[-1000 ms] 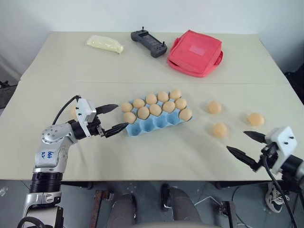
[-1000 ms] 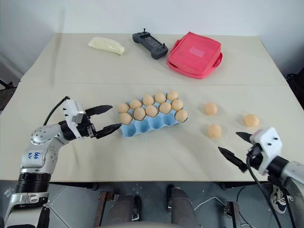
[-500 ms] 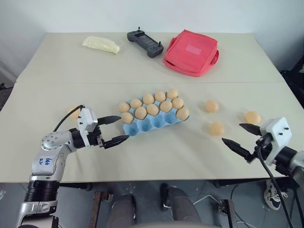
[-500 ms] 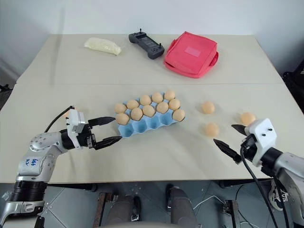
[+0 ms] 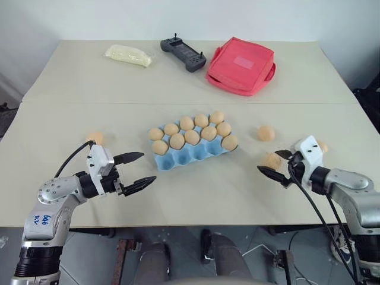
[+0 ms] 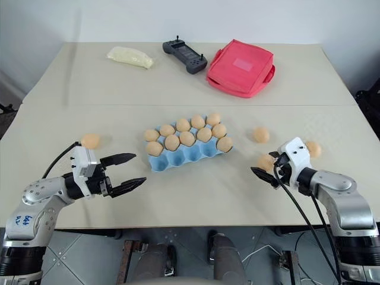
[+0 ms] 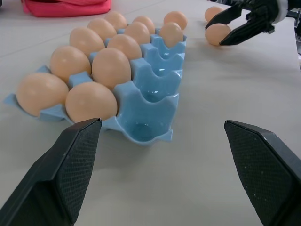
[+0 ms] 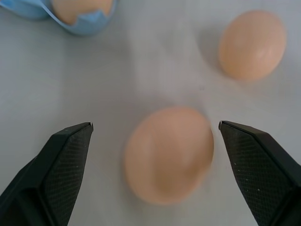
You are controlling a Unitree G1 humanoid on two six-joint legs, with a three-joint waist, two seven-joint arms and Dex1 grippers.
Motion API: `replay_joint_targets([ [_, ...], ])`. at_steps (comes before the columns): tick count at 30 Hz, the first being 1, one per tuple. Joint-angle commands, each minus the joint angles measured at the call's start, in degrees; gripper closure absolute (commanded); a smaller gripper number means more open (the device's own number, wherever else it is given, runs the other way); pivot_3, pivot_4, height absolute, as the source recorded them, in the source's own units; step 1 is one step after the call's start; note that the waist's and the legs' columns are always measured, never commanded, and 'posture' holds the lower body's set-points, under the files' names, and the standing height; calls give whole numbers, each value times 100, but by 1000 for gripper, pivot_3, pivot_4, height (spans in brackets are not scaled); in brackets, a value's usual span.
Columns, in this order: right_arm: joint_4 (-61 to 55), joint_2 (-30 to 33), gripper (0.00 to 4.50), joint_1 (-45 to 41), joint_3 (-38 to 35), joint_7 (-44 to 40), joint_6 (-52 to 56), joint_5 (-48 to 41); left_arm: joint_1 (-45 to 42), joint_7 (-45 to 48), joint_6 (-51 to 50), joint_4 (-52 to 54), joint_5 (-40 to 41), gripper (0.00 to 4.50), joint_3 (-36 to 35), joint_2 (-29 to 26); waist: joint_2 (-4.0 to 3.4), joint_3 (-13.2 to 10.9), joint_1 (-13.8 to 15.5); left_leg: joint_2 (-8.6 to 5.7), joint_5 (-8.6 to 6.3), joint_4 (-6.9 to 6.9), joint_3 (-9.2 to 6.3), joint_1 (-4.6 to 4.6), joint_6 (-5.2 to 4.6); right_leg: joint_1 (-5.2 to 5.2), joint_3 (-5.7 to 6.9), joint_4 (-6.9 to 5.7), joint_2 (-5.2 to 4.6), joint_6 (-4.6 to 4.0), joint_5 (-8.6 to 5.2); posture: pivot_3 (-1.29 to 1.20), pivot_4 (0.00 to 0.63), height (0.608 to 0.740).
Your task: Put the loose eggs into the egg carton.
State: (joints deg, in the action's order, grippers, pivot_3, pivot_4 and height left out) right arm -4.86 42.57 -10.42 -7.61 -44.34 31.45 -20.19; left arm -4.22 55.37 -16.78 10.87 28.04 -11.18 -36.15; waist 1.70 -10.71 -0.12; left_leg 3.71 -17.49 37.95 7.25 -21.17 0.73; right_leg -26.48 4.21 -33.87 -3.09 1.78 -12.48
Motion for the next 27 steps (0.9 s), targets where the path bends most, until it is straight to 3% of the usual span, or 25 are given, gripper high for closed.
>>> replay_joint_targets([
  [1,-72,19,658,-180,-60,-6,43,-40,31,-76,29,230,154,0,-170,-13,0,0,-1,1,0,0,0,-1,0,0,0,0,1,0,0,0,150,740],
  [6,-461,47,2355,-267,-182,74,203,-170,11,-78,84,123,155,0,-191,-20,0,0,1,1,0,0,1,-1,1,-1,0,-1,0,0,0,0,150,740],
  [8,-716,35,2616,-362,-232,139,375,-281,-14,-85,124,56,143,0,-207,-3,0,0,-1,2,0,0,1,-2,1,-2,1,-1,0,0,0,0,150,740],
  [17,-1435,-630,2618,-1435,281,664,1035,-609,-83,-288,655,-367,-75,0,-247,241,0,0,-10,11,-2,0,7,0,4,-6,3,-3,-10,-9,4,0,150,740],
  [27,-561,-1539,2618,-2190,1410,619,721,-155,141,-336,928,-380,-97,0,-326,213,-1,0,-22,8,-17,0,15,-3,-4,-14,23,-19,-31,-8,5,0,150,740],
])
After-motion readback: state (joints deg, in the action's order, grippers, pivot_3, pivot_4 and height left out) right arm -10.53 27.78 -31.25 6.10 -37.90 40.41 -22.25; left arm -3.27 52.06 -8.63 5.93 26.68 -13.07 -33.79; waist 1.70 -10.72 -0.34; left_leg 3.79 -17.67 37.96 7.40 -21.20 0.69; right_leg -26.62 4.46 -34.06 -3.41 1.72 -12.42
